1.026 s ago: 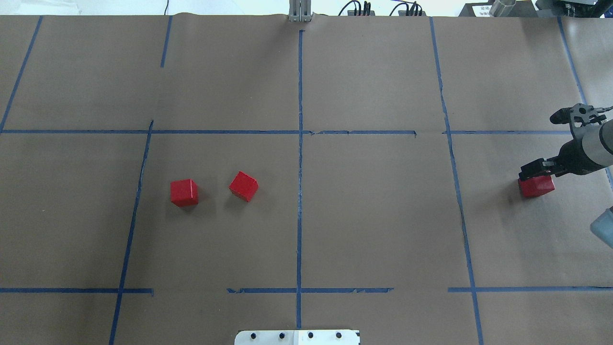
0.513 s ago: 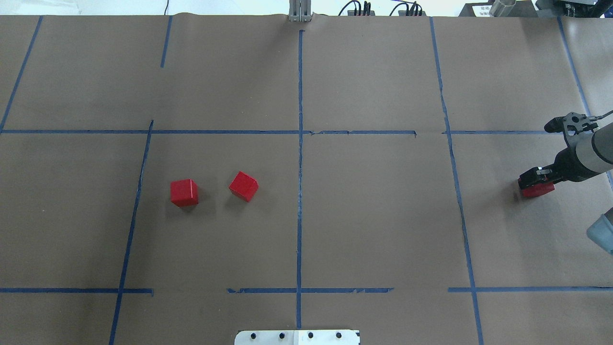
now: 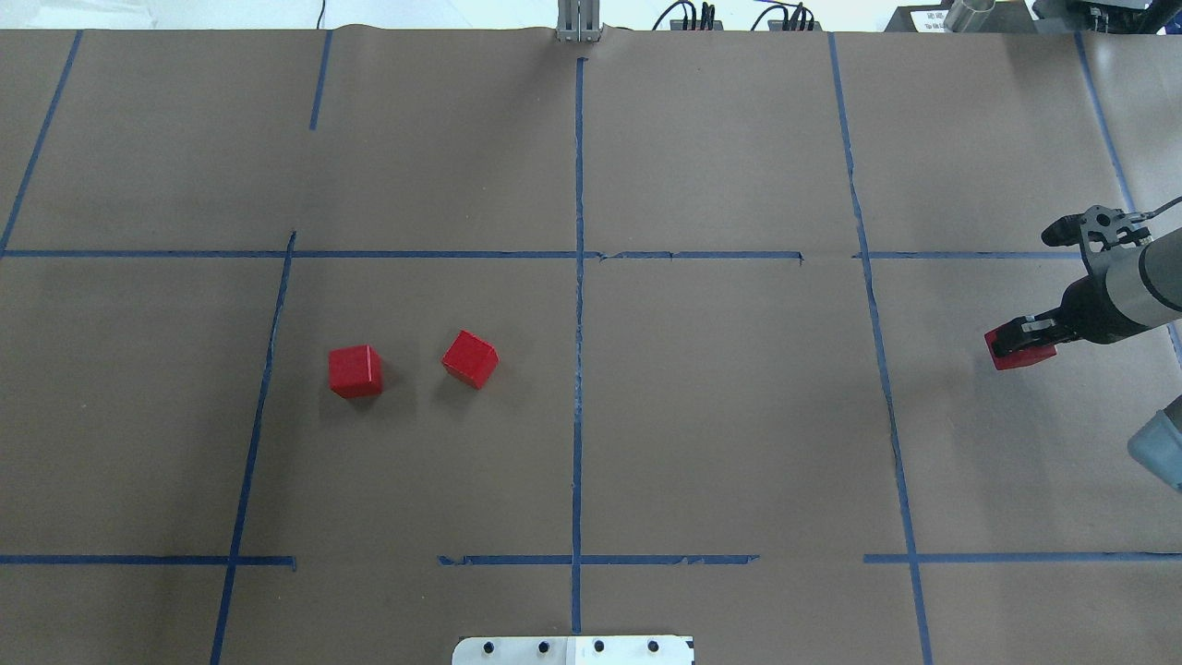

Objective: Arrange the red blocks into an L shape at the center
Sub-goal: 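Lower the right gripper onto the lone red cube and grasp it, then carry the red cube with the right gripper toward the table center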

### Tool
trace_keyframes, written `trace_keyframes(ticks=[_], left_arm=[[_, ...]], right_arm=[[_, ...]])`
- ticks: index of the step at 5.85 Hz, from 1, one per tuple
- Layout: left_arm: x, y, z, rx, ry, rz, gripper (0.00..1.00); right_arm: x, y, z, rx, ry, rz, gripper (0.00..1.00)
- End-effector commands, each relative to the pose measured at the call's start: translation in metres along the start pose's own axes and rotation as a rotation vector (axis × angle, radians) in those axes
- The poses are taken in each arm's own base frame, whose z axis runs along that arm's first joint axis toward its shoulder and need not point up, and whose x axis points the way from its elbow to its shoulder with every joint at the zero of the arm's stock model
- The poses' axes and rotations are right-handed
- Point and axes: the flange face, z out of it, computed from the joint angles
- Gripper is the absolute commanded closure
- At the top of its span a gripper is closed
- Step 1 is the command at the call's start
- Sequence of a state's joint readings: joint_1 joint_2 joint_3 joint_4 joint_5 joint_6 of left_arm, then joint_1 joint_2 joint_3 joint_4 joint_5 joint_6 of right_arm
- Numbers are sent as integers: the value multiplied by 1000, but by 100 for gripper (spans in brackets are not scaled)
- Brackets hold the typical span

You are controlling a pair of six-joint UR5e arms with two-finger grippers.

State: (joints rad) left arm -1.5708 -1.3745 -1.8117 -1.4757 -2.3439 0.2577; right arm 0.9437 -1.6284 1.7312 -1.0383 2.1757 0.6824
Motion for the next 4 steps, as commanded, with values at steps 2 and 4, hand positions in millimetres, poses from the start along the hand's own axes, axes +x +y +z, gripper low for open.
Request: trace_keyframes(ticks=[2, 4], left_arm=[[0, 0, 0, 2, -1, 2, 0], [0, 0, 0, 3, -1, 3, 0]], right_arm=[[-120, -48, -26, 73, -133, 33, 76], [-264, -58, 4, 69, -127, 114, 76]])
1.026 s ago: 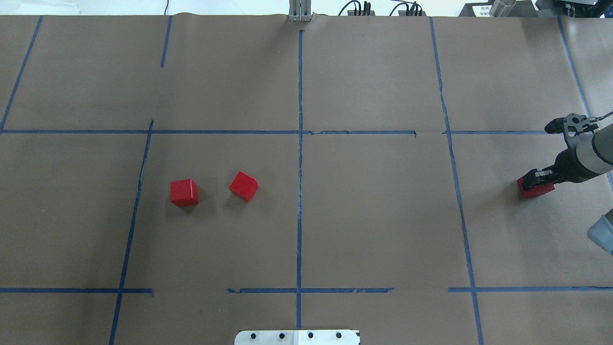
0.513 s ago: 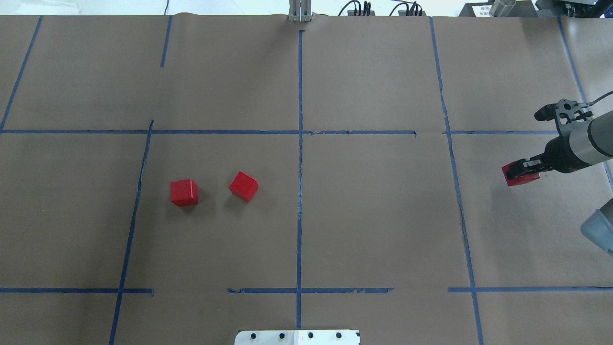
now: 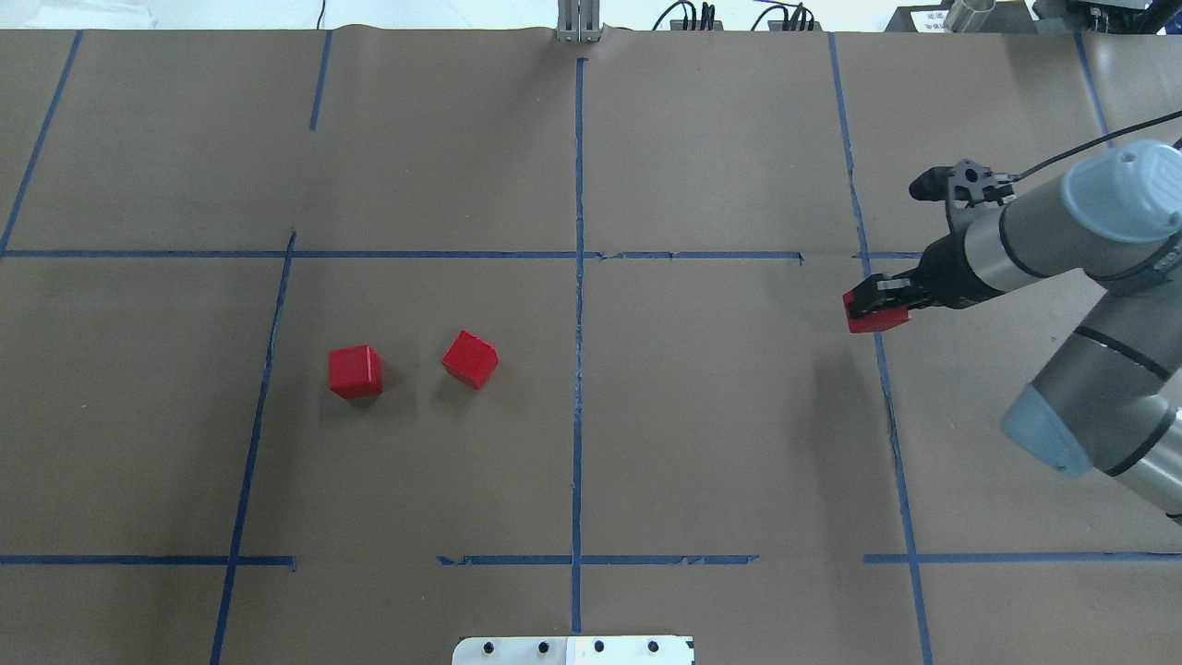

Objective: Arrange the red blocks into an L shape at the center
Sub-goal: 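Carry the red cube with the right gripper toward the table center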

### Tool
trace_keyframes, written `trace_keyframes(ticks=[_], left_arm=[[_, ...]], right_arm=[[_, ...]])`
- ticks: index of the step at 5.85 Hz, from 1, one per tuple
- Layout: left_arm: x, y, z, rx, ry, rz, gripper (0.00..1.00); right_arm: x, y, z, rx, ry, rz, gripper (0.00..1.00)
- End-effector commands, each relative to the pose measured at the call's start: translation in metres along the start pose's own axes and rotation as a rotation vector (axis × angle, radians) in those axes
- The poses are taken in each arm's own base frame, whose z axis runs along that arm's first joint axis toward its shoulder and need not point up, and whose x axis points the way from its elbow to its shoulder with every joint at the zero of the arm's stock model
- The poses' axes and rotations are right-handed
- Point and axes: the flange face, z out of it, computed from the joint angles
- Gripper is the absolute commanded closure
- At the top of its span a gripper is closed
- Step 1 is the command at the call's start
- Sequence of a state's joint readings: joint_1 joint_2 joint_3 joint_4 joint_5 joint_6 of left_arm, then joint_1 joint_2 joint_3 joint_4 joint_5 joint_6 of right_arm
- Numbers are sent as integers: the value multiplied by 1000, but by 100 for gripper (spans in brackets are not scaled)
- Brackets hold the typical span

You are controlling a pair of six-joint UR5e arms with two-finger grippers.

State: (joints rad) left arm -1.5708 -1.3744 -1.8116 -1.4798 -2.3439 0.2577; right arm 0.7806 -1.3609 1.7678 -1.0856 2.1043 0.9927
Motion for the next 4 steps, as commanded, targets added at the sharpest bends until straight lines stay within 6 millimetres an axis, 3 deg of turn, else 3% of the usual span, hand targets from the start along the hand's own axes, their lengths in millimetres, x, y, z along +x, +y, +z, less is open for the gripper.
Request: trace_keyframes(ticks=[1, 2, 3, 4], left_arm=[[0, 0, 0, 0, 0, 0, 0], [0, 0, 0, 0, 0, 0, 0], [0, 0, 0, 0, 0, 0, 0], [-1, 0, 1, -1, 0, -1, 0]], right_arm=[[-155, 7, 35, -9, 106, 57, 76], [-220, 30, 53, 0, 168, 104, 76], [-272, 38, 73, 2, 162, 146, 75], [-323, 28, 102, 1, 185, 155, 74]])
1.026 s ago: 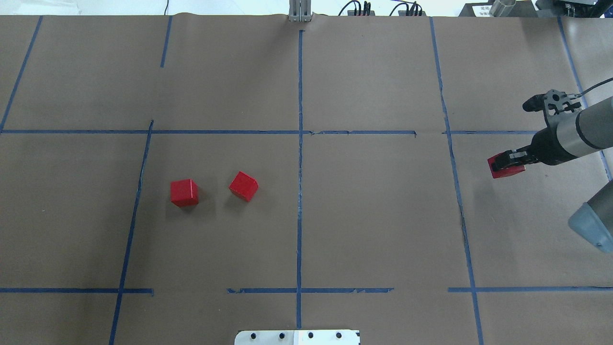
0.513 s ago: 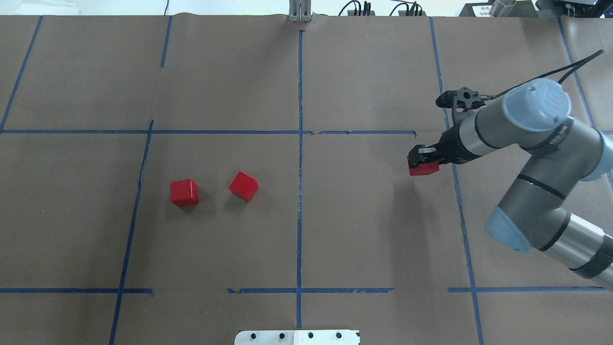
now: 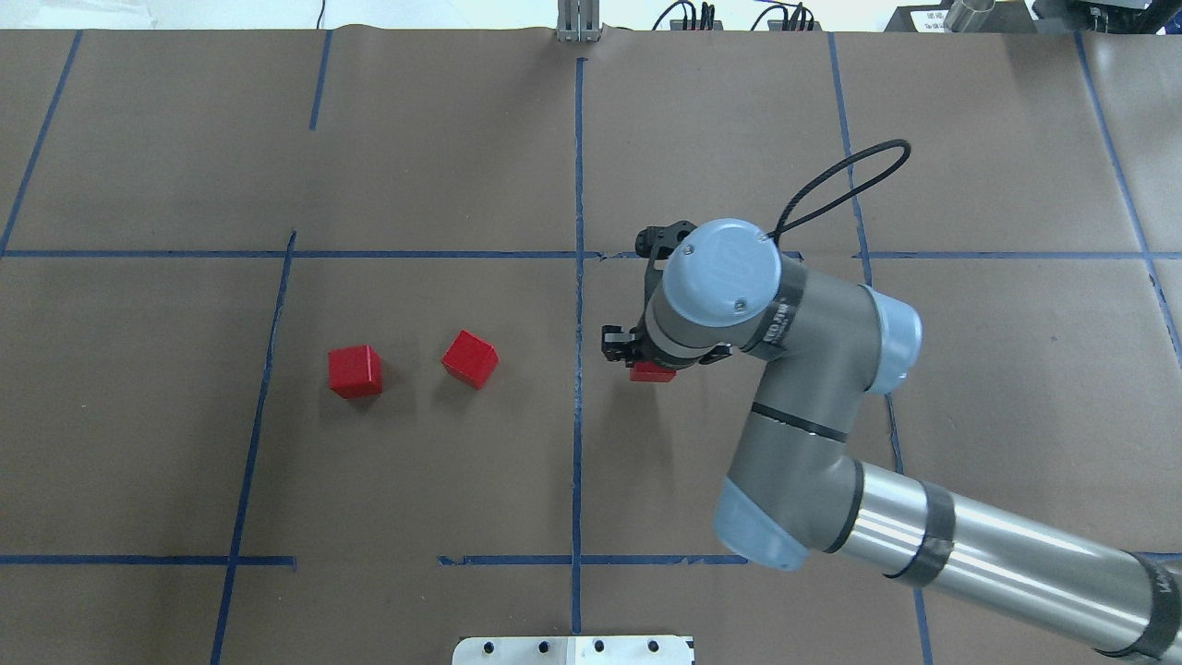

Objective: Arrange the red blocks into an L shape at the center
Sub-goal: 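Carry the red cube with the right gripper toward the table center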

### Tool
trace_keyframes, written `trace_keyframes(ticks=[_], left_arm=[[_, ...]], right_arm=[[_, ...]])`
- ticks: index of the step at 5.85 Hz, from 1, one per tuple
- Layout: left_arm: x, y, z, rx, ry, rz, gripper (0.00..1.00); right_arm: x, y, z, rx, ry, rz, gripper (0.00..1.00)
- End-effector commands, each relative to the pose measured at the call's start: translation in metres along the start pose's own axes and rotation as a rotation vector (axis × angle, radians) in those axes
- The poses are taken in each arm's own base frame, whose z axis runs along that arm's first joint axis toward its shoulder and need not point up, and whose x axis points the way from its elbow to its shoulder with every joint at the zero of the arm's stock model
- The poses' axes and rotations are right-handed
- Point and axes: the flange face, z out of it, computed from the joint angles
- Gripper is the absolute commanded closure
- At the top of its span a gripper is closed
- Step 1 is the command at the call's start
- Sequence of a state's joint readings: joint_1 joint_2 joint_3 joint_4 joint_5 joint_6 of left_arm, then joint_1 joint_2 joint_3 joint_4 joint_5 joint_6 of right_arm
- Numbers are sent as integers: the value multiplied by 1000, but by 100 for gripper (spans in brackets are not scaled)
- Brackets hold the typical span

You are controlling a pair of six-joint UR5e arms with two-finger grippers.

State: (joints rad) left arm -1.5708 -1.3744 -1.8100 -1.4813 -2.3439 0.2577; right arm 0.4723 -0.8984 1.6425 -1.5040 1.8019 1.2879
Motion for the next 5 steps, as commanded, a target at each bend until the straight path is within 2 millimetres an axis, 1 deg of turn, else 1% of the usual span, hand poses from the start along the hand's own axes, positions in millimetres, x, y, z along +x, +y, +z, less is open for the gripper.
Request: trace_keyframes(ticks=[1, 2, 3, 4, 5], left_arm=[[-1, 0, 1, 0, 0, 0, 0], [-1, 0, 1, 0, 0, 0, 0], [-1, 0, 1, 0, 0, 0, 0], [-1, 0, 1, -1, 0, -1, 0], [-2, 1, 2, -3, 1, -3, 0]], right_arm=[[-73, 15, 27, 10, 37, 7, 72], [-73, 21, 33, 3, 45, 1, 68], [-73, 27, 37, -4, 50, -5, 58], [-74, 28, 36, -7, 50, -11, 46], [-73, 28, 37, -9, 52, -10, 36]])
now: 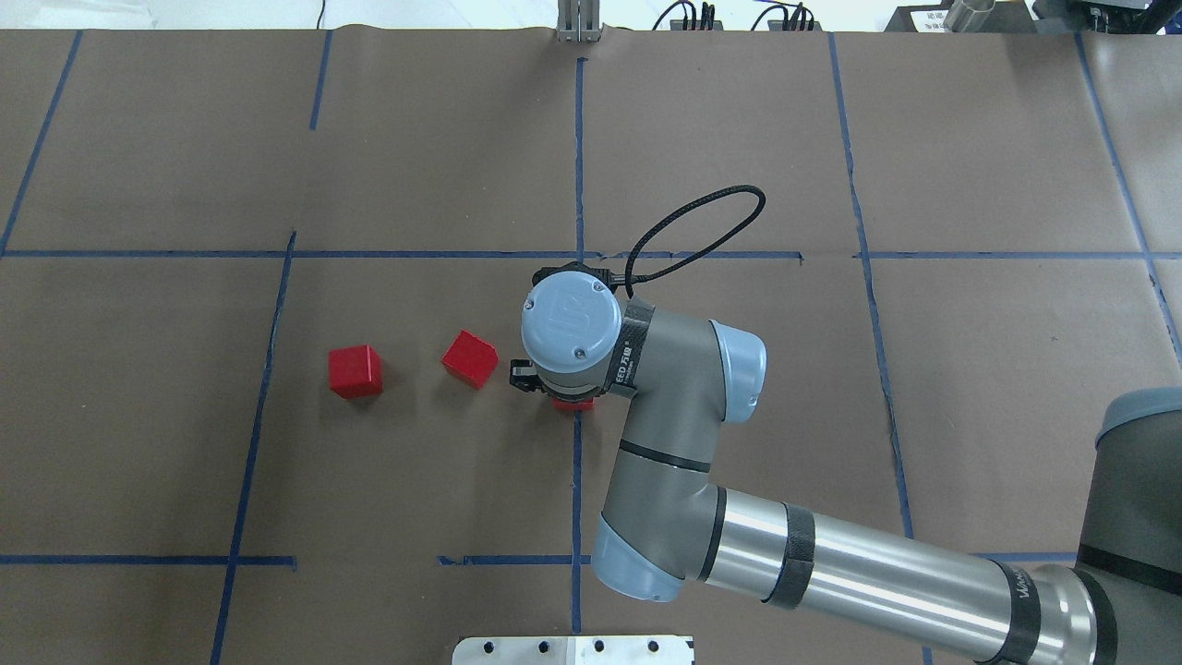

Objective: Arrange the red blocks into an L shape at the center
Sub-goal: 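Carry the red cube with the right gripper toward the table center, then release the cube at center and lift the right gripper away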

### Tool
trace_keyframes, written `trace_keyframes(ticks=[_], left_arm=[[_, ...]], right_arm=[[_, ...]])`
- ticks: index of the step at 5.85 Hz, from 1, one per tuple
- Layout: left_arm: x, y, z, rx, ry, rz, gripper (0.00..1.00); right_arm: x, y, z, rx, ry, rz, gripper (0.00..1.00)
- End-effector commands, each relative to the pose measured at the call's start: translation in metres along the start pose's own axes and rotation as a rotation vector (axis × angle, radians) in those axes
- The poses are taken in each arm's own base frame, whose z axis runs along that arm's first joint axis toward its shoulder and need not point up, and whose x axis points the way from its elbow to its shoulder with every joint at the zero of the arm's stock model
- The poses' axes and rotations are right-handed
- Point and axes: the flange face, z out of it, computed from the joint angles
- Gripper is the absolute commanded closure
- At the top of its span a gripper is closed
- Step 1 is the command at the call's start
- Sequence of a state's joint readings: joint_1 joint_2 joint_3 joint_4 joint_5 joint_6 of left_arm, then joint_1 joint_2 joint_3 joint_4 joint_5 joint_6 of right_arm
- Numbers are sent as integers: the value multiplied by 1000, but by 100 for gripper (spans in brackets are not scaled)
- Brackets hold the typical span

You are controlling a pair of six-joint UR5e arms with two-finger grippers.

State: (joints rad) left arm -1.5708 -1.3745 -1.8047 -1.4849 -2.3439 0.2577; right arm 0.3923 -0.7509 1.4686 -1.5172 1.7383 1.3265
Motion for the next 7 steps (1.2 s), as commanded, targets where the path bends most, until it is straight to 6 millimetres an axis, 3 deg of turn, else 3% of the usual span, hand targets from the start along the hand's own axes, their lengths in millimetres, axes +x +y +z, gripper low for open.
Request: trace_keyframes(ticks=[1, 3, 4, 5, 6, 7], left_arm=[[-1, 0, 1, -3, 1, -3, 0], [-1, 0, 1, -3, 1, -4, 0], [-1, 0, 1, -3, 1, -3, 0], [0, 0, 0, 1, 0, 1, 0], [5, -3, -6, 13, -3, 13, 0], [8, -5, -8, 18, -5, 20, 0]], right_arm=[[1, 1, 1, -3, 5, -9, 23], [2, 0, 1, -2, 5, -14, 1], [3, -16, -17, 10, -18, -15, 1], [17, -45, -53, 3, -18, -35, 1], [42, -86, -95, -45, -49, -34, 1], [87, -135, -114, -67, -66, -49, 1]])
